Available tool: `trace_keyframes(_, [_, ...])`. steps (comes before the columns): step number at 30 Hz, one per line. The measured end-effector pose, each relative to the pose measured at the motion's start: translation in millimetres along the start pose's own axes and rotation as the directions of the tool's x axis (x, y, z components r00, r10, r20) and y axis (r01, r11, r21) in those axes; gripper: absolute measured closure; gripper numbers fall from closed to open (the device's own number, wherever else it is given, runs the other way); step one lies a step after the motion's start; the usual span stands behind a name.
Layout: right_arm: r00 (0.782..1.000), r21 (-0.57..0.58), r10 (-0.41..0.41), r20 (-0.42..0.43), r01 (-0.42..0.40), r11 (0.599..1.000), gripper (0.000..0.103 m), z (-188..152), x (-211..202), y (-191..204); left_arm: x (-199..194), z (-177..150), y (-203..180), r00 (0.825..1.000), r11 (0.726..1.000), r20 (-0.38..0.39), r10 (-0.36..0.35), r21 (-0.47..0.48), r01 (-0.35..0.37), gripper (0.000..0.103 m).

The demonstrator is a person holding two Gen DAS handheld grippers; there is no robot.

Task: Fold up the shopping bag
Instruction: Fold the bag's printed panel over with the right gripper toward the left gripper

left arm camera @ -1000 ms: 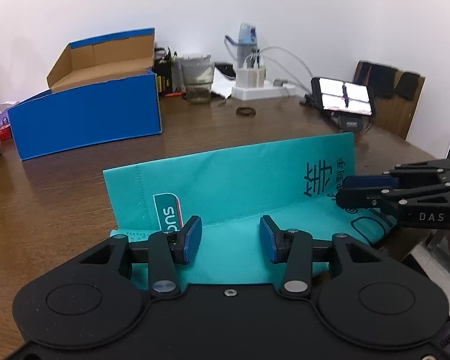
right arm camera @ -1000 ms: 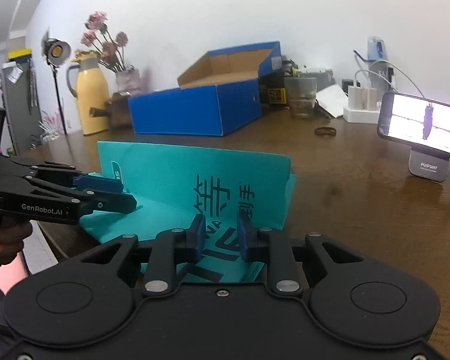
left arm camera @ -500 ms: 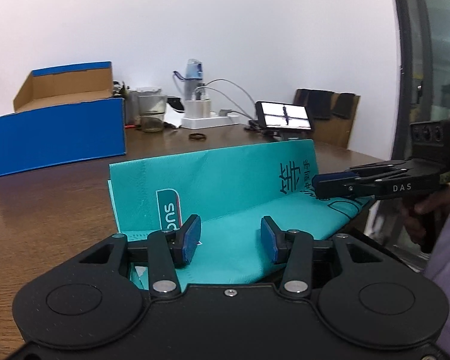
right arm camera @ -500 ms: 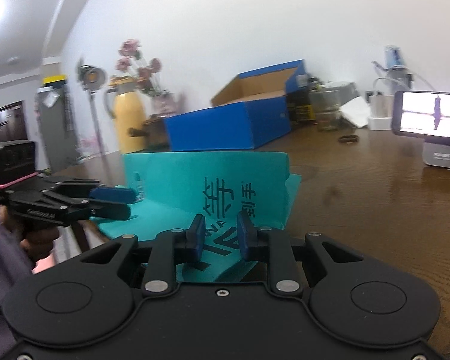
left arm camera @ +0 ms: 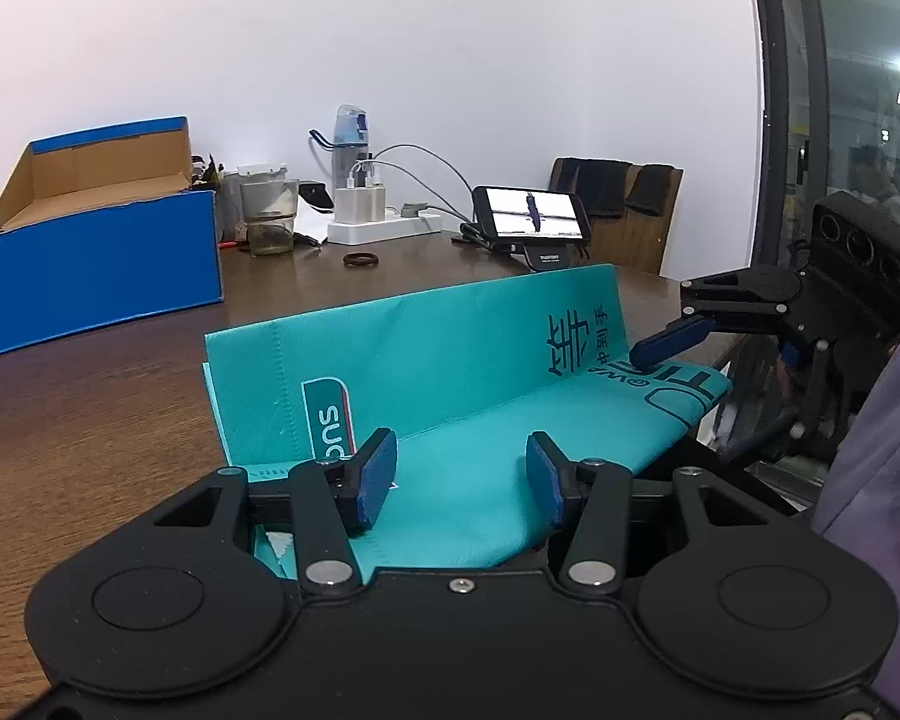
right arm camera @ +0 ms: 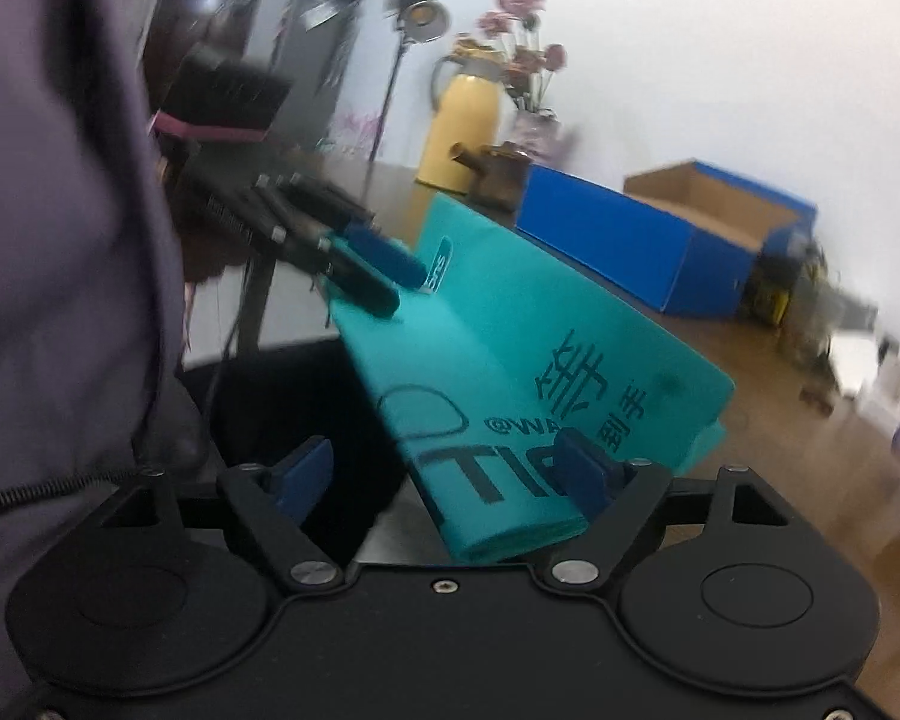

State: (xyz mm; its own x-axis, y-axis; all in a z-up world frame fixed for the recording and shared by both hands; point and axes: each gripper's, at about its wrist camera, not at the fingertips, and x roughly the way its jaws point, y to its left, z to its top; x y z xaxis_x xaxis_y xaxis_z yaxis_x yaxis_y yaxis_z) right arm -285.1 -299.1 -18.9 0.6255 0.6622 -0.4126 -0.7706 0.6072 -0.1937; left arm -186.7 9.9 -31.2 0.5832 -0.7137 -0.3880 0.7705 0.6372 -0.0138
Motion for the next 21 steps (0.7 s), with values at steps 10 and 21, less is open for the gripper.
trace_keyframes(10, [0.999,-0.004,-0.030,0.020,0.030,1.000,0.044,-5,-9,3,-16,-8,2,0.994,0.993,0.001,-0.107,0.051,0.107,0.044])
trace_keyframes(21, [0.999,0.082,0.035,0.040,-0.038,0.996,0.044,-5,-12,-17,-22,-9,-4,0.980,0.954,-0.057,-0.189,0.225,0.197,0.032])
